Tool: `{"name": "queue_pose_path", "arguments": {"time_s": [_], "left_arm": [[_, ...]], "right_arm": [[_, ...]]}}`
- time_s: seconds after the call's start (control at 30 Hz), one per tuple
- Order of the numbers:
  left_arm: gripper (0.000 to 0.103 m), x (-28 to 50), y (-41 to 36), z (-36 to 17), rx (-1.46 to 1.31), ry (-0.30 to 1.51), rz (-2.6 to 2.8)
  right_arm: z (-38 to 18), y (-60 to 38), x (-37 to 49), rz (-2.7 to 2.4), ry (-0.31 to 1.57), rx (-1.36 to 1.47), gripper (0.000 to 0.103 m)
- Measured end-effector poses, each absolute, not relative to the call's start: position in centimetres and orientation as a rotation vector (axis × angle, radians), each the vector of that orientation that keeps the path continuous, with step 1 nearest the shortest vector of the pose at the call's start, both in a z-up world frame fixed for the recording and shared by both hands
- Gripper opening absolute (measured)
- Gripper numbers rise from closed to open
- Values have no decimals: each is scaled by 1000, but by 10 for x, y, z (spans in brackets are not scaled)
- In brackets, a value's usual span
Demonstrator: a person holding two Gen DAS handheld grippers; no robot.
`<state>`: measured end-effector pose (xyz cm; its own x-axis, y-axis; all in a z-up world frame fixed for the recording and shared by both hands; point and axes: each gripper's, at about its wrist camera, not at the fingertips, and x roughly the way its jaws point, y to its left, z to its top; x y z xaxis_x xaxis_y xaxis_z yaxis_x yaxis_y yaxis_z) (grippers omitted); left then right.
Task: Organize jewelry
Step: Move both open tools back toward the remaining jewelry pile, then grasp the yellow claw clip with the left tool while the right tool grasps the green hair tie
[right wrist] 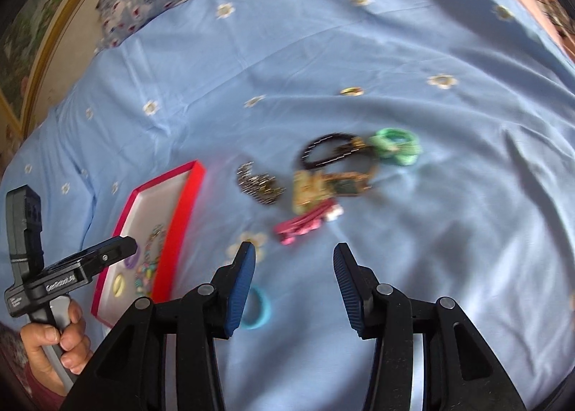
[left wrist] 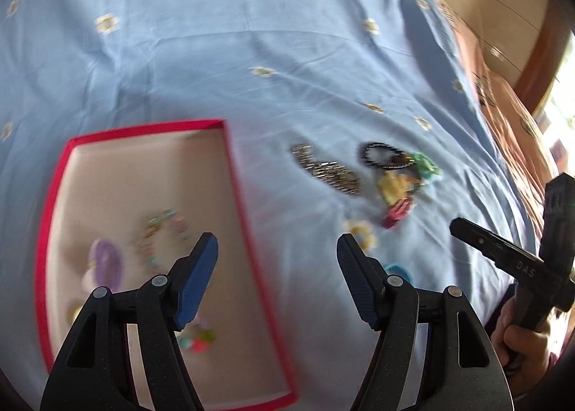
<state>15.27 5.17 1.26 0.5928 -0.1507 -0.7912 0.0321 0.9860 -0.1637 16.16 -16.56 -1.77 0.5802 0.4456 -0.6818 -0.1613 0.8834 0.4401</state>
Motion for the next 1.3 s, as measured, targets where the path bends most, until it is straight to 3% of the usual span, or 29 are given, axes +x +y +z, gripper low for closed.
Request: {"name": "queue_pose_path", "arguments": {"time_s": [0.63, 1.07, 1.13, 1.2, 1.3], "left_arm": [[69, 209, -25, 8, -90, 959, -287], [68, 253, -75, -29, -101, 1038, -364], [64, 257, -78, -34, -104, 1043, -370], [43, 262, -79, -40, -103, 1056, -371], [40, 265, -76, -45, -131, 1063, -378]], "right_arm": [[-16, -218, 202, 259, 866, 357, 47], [-36, -226, 253, 241, 926, 373, 46], [-40, -226, 260, 242, 934, 383, 45], [-44, -225, 267, 240, 945, 385, 42], [-52, -220, 273, 250, 971, 383, 26]]}}
